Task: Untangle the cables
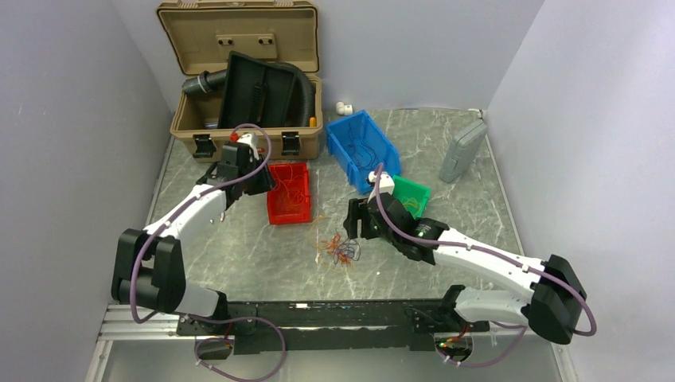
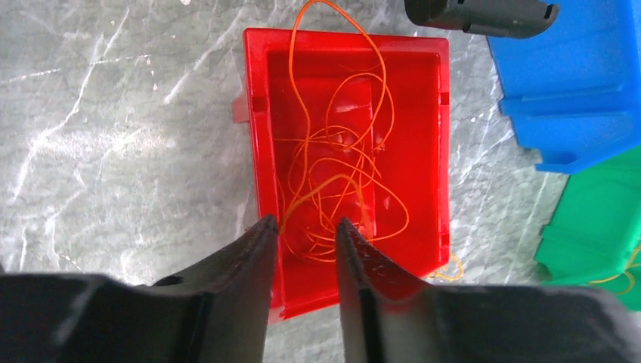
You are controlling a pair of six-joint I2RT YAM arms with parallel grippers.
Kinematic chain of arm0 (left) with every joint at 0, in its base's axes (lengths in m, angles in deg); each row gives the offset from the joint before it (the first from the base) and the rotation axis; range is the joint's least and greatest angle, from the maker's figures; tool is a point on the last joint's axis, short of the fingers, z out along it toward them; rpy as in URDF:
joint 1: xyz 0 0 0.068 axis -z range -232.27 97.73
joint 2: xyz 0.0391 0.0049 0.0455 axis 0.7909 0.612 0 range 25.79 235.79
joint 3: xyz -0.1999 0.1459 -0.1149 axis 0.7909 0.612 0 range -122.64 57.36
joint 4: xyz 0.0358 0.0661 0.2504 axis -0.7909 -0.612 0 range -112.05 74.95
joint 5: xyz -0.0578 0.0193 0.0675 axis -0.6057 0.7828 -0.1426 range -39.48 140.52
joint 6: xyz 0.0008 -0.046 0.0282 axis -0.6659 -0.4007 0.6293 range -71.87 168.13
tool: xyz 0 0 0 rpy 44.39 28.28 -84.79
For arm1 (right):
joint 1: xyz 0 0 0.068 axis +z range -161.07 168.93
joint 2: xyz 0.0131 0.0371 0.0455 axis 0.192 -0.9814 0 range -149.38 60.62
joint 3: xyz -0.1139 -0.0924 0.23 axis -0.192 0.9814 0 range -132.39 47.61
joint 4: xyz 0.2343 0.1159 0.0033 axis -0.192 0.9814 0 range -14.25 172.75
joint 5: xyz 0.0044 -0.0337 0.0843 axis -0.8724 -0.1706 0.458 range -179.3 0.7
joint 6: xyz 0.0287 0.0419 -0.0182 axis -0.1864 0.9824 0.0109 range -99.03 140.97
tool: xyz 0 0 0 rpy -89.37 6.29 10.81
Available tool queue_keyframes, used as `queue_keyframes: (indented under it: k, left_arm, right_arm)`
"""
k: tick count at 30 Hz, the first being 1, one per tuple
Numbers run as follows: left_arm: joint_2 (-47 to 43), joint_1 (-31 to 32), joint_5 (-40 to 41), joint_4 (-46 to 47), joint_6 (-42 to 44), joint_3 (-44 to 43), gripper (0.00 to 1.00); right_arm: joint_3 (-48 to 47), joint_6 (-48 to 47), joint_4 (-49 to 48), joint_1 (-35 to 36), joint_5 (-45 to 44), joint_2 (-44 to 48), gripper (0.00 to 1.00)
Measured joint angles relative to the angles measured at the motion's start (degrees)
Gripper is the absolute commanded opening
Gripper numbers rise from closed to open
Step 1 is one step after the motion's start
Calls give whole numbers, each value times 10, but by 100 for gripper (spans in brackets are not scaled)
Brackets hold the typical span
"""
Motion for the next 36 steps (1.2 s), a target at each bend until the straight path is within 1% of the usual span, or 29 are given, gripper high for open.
queue_keyframes:
  k: [1, 2, 3, 5, 11, 12, 13, 16, 18, 19, 20, 22, 23, 25, 27, 28, 29, 30, 35, 36]
  left_arm:
    - [5, 0, -3, 3, 0, -2, 16]
    - [11, 0, -7, 6, -2, -3, 8]
    - [15, 0, -9, 8, -2, -3, 3]
    - [25, 0, -14, 10, 2, -7, 0]
    - [31, 21, -12, 10, 9, -21, 1]
    - [31, 28, -12, 13, 9, -21, 4]
    - [32, 33, -12, 13, 9, -21, 9]
    - [38, 44, -22, 19, 11, -20, 37]
    - [43, 44, -28, 25, 18, -20, 55]
    - [44, 44, -33, 27, 19, -19, 61]
    - [42, 44, -36, 28, 22, -16, 66]
    - [31, 44, -40, 30, 25, -7, 69]
    - [19, 45, -40, 27, 25, -1, 72]
    - [-9, 48, -42, 18, 28, 3, 78]
    - [-48, 52, -46, 11, 33, 3, 83]
    - [-70, 55, -49, 7, 33, 3, 88]
    - [-91, 58, -52, 3, 35, 3, 97]
    - [-113, 63, -53, -2, 35, 3, 99]
    - [-227, 98, -70, -8, 33, 13, 99]
    - [-235, 106, -73, -8, 33, 16, 99]
  right_arm:
    - [7, 3, 1, 0, 0, 9, 73]
    - [12, 7, 2, 0, 0, 15, 73]
    - [16, 9, 4, -1, 0, 17, 73]
    - [21, 15, 4, -1, 2, 16, 73]
    - [56, 29, -4, 0, 27, 0, 73]
    - [62, 31, -7, 0, 34, -8, 73]
    - [67, 33, -10, 0, 41, -18, 73]
    - [69, 37, -19, 0, 62, -53, 70]
    - [69, 38, -31, 0, 70, -71, 66]
    - [69, 39, -37, 0, 75, -81, 63]
    - [69, 41, -42, 0, 79, -90, 57]
    - [68, 43, -50, 0, 86, -104, 40]
    - [68, 44, -55, 0, 90, -110, 29]
    - [68, 48, -62, 0, 94, -118, 12]
    - [66, 51, -61, 0, 97, -118, 2]
    - [63, 54, -61, 0, 98, -116, 0]
    - [61, 52, -61, 0, 98, -114, 0]
    - [59, 52, -59, 0, 99, -106, 0]
    - [33, 32, -28, 14, 99, -31, 0]
    - [25, 28, -24, 20, 99, -17, 0]
